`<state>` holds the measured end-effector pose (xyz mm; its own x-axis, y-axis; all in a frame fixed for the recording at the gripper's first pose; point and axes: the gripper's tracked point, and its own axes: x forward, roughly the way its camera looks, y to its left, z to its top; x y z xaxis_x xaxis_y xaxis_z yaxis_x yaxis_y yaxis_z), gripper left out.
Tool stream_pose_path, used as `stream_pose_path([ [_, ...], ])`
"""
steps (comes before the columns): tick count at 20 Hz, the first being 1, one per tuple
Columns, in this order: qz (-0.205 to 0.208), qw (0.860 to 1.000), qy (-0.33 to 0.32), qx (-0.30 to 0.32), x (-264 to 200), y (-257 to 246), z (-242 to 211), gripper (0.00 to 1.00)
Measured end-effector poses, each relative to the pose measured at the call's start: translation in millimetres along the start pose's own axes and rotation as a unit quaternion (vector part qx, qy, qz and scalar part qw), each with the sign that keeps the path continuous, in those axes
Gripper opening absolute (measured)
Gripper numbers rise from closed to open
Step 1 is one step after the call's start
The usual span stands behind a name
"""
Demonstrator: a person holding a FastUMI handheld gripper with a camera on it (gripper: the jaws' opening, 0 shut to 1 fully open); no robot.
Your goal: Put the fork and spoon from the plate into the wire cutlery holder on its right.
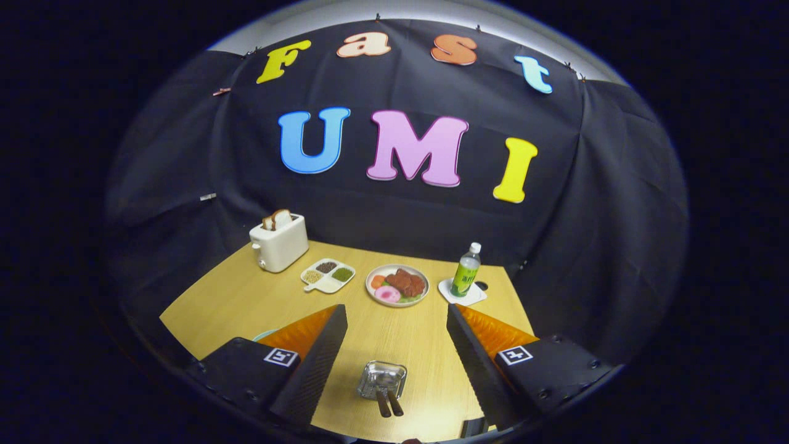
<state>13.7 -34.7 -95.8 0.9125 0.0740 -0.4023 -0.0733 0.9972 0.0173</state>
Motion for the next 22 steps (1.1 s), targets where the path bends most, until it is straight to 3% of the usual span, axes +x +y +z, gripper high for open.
stream_pose_path([
  [8, -0.023, 0.993, -0.118, -0.012, -33.3, 11.5, 57.7, 0.98],
  [22, -0.013, 0.994, -0.111, -0.006, -39.8, 20.9, 47.5, 0.98],
])
